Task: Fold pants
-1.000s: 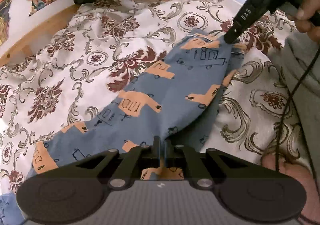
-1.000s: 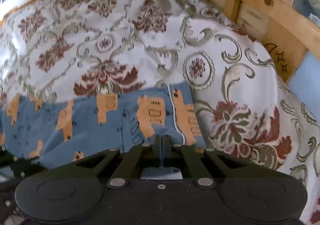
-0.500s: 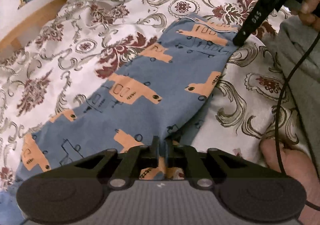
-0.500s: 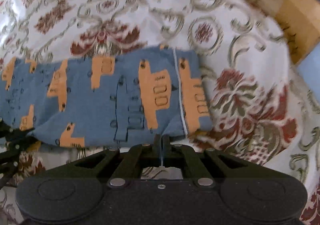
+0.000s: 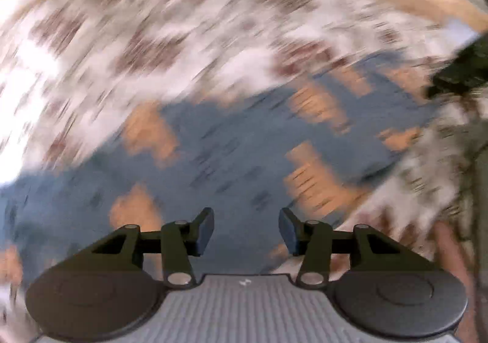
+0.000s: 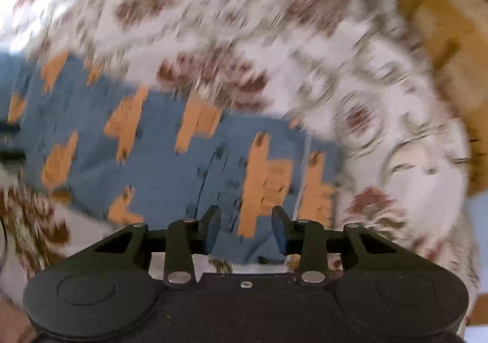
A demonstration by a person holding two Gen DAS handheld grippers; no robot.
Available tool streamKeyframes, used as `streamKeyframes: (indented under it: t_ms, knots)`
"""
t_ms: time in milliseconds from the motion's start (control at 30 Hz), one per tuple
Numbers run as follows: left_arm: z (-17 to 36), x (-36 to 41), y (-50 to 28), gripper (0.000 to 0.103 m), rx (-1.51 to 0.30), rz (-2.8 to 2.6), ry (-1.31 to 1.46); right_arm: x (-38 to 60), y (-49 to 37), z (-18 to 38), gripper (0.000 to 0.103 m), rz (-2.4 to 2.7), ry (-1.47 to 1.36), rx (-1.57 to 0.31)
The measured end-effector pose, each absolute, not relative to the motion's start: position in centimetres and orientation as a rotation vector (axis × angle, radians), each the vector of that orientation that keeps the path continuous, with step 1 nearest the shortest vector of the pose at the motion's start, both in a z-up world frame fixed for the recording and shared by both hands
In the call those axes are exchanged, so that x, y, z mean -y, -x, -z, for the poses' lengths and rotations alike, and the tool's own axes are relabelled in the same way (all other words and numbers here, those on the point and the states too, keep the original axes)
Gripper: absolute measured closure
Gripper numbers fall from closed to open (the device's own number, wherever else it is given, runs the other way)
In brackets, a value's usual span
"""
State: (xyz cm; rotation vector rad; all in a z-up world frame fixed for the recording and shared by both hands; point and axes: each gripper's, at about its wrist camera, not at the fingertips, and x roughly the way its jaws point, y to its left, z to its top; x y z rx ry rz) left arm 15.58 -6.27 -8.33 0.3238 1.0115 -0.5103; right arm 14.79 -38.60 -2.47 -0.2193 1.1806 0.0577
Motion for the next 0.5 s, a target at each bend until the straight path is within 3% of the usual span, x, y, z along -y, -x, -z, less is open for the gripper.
streamKeyframes:
  t_ms: [133, 333, 367, 433, 467, 500]
  knots:
    - [9.7, 3.3, -16.4, 0.051, -1.094, 0.421, -0.326, 40.5, -15.4, 5.2, 0.068, -0.079, 0.308, -1.303]
    - [8.7, 2.2, -16.0, 0.052, -1.087, 0.388, -0.398, 40.8, -14.0, 4.6, 0.07, -0.129, 0.364, -1.3]
    - [8.2, 1.7, -15.6, 0.048, -1.082, 0.396, -0.382, 40.5, -13.8, 4.3, 0.067, -0.131, 0.373, -1.3]
    - [6.9, 1.2, -15.3, 0.038, -1.052, 0.403, -0.358, 39.7, -13.5, 3.0, 0.05, -0.144, 0.361, -1.261]
    - [6.2, 0.9, -15.1, 0.034, -1.025, 0.407, -0.345, 39.1, -13.4, 2.0, 0.037, -0.166, 0.35, -1.222]
    - [5.6, 0.6, -15.2, 0.033, -0.997, 0.41, -0.325, 38.5, -13.4, 1.2, 0.031, -0.194, 0.339, -1.189]
